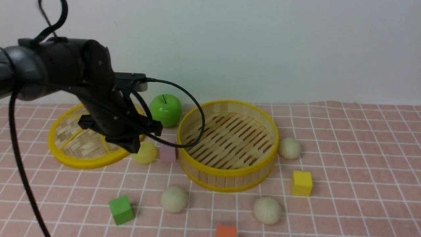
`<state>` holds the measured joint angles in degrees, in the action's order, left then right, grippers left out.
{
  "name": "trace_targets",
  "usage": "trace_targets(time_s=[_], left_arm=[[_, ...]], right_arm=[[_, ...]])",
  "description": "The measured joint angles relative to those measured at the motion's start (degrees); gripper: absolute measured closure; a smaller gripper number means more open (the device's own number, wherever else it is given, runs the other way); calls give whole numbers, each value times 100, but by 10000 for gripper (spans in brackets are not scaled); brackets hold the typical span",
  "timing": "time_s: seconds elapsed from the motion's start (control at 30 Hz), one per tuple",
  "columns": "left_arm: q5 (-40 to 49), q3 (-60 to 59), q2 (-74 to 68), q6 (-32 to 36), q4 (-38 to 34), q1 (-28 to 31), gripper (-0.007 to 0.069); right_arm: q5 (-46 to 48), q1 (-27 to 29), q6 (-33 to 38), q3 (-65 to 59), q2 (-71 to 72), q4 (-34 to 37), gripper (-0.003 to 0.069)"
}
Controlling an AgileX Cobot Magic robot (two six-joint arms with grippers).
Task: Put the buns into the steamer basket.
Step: Use the left arm to grab a steamed stuffed bun
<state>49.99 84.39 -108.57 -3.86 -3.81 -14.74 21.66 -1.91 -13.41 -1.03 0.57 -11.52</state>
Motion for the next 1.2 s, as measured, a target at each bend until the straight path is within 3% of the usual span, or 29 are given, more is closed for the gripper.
trace_targets(time_s=[0.4,0.67,0.87,0.97,1.0,1.2], left_arm=[[-721,382,-758,25,288,0,379],[-733,386,-1045,25,432,0,365],[-827,419,-1101,25,534,0,437],[-834,419,-1099,25,540,0,609],[-826,419,-1099,31,540,0,627],[-527,413,-825,30,559,0,638]], right_arm=[[0,0,0,0,0,0,420],[0,0,0,0,0,0,420],[0,0,0,0,0,0,420],[0,0,0,0,0,0,420],[0,0,0,0,0,0,420],[0,0,0,0,0,0,420]])
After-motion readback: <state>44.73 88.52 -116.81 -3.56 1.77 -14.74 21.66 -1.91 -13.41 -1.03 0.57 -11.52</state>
